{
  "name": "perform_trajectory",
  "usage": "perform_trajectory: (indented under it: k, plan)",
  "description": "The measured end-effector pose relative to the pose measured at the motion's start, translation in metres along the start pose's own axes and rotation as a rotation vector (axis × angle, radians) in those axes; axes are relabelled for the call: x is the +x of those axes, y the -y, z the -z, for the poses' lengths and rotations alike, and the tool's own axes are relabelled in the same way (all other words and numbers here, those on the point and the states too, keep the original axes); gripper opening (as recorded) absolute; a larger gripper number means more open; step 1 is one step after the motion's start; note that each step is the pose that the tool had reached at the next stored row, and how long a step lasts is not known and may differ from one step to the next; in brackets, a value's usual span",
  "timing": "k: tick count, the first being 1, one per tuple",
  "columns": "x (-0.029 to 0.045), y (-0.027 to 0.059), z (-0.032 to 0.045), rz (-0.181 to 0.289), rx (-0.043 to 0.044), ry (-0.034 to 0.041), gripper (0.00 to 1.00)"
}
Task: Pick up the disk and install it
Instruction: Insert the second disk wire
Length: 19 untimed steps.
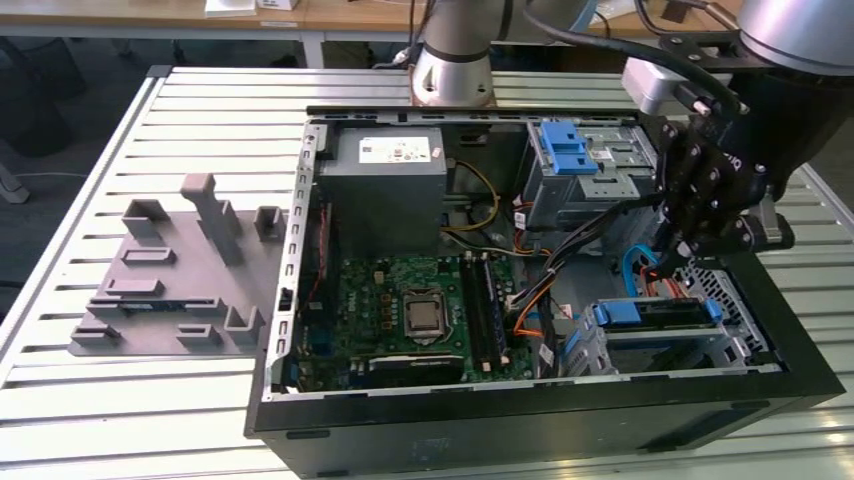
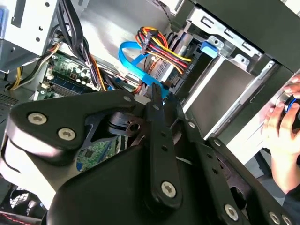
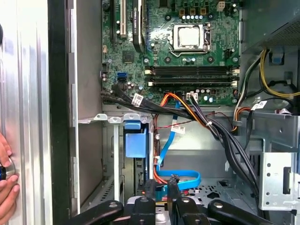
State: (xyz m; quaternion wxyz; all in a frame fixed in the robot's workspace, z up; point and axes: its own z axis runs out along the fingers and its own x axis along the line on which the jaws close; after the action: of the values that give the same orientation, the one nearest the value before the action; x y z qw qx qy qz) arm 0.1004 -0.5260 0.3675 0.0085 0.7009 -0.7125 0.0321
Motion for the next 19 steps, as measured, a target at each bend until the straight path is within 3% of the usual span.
perform_trajectory:
  k: [13, 16, 17, 18, 19]
  plan:
    - [-0.0008, -0.0004, -0.0134, 0.011, -0.0033, 0.0002, 0.25]
    - [-0.0009, -0.0005, -0.0142, 0.012, -0.0033, 0.0, 0.24]
    - [-0.0009, -0.0005, -0.0145, 0.012, -0.0033, 0.0006, 0.16]
    - [-0.0008, -0.0005, -0.0148, 0.012, -0.0034, 0.0043, 0.16]
    - [-0.0009, -0.0005, -0.0151, 0.011, -0.0035, 0.0126, 0.16]
